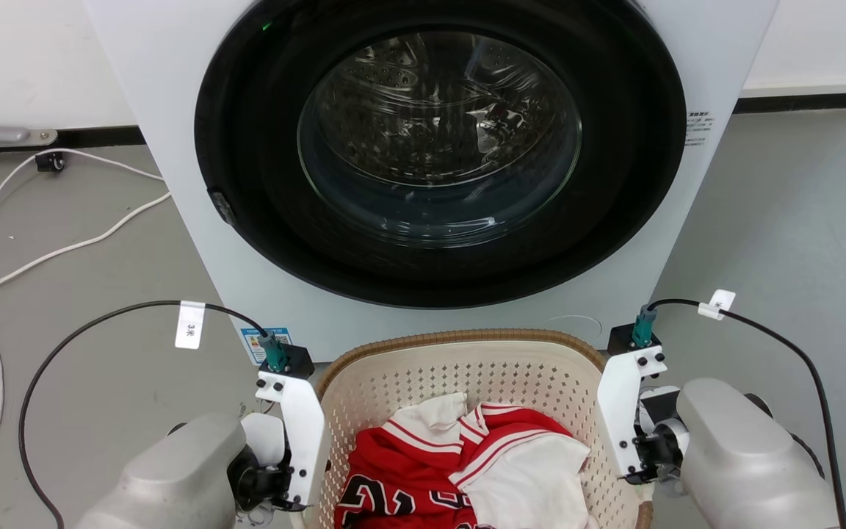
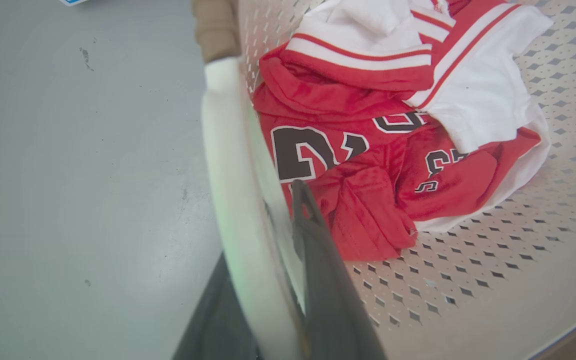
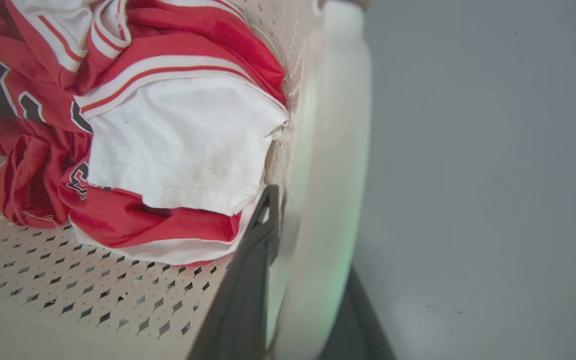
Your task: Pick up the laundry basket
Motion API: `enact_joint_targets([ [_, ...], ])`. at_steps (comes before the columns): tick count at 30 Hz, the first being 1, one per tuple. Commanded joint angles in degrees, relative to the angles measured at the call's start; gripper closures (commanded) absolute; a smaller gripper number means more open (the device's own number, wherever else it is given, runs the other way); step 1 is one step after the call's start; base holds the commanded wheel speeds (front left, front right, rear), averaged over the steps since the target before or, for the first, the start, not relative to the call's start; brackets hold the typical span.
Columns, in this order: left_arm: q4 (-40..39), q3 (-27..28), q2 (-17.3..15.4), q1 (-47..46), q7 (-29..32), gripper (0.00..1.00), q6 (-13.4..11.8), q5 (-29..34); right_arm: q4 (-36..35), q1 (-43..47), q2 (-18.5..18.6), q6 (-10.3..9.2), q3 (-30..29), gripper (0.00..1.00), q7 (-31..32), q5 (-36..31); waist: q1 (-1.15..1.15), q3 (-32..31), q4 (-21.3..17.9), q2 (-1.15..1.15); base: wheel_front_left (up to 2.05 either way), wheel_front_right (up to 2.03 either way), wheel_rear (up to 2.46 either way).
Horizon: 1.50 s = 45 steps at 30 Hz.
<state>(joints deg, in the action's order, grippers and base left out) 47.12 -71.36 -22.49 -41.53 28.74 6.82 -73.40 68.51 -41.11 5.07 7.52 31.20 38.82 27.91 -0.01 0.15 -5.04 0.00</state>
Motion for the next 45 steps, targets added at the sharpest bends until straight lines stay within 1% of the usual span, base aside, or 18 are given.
enact_joint_targets([
  [1,-0.26,-0.29,0.24,-0.01,0.54,1.00,1.14,-0.12,-0.37,0.27,1.14,-0.06,0.49,1.00,-0.26,-0.09,0.01,-0.01,-0.01,0.00,0.00,0.00,0.00],
  [14,0.85,-1.05,1.05,-0.76,1.25,1.00,1.15,-1.31,-0.17,-0.74,1.45,-0.05,2.63,1.00,-0.08,2.64,0.01,-0.04,-0.22,0.00,0.00,0.00,0.00],
  [45,0.37,-1.88,0.59,-0.84,2.86,1.00,1.15,-2.00,1.29,-2.18,1.72,-0.05,6.36,1.00,0.30,6.48,0.01,-0.49,-0.36,0.00,0.00,0.00,0.00],
])
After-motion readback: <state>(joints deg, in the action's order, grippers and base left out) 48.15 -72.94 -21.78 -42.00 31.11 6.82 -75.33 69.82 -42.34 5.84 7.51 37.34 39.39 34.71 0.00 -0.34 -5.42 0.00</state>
